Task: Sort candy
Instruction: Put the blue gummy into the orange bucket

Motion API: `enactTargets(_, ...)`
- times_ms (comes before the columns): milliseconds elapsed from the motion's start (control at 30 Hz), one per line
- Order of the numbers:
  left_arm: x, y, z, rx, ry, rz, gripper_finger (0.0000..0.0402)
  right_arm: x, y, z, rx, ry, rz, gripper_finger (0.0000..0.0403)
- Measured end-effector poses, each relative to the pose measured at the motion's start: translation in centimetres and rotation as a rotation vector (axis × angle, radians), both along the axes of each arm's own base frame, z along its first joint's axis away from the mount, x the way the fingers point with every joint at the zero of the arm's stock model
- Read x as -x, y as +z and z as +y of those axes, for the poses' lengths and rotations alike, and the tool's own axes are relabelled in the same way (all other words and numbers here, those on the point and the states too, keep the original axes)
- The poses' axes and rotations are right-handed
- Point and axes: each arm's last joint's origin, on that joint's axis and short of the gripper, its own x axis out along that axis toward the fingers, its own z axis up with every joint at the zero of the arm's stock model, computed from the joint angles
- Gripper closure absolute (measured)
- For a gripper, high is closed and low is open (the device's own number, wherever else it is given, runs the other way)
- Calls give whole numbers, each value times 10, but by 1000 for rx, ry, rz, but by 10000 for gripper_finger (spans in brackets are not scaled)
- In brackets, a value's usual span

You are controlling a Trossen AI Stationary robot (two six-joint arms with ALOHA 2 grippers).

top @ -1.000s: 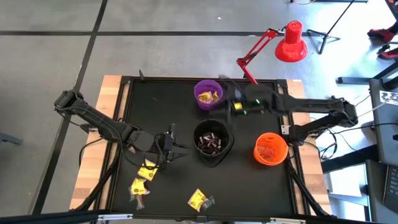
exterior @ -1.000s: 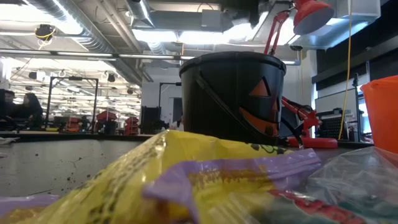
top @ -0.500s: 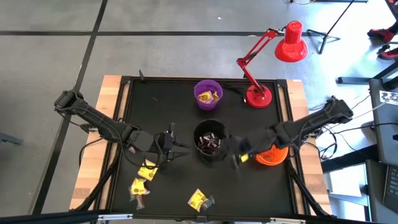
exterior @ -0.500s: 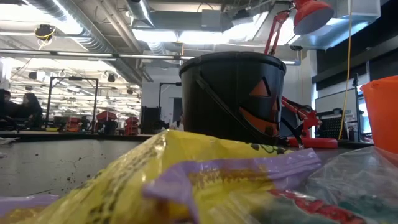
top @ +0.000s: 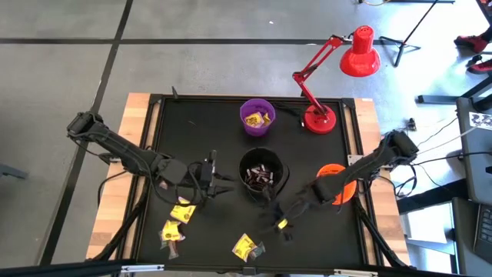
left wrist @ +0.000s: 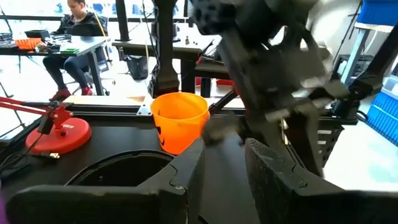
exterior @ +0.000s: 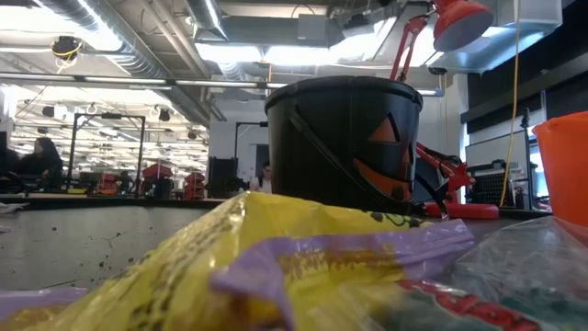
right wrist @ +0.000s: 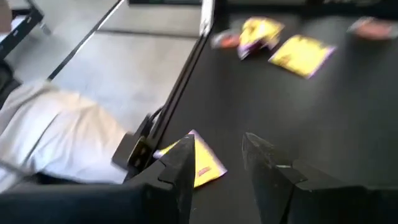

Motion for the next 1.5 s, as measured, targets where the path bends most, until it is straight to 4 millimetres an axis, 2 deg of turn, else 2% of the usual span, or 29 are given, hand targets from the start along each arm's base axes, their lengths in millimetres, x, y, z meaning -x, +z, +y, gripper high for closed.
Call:
enactTargets(167,-1,0,3,0,12,1,296,-13,-21,24,4,84,114,272)
enactTargets(367,-2,0,6,1,22,2,296,-26,-36,61,164,186,293,272)
enactTargets(533,-2,0,4,7,18,3,296,-31,-62,77,240,227,414,271)
enactTargets(700,-1,0,2,8,11,3,296,-36,-91,80,265,234,481,272)
enactTargets(933,-1,0,2,10,-2,4,296,-41,-121,83,307,224,521,272)
enactTargets(1200,-1,-1,2,7,-2,8,296,-47,-123,75,319,201,525,272)
enactTargets(1500,-1,-2,2,4,-3,17,296,-55,-115,45,437,66,571,272)
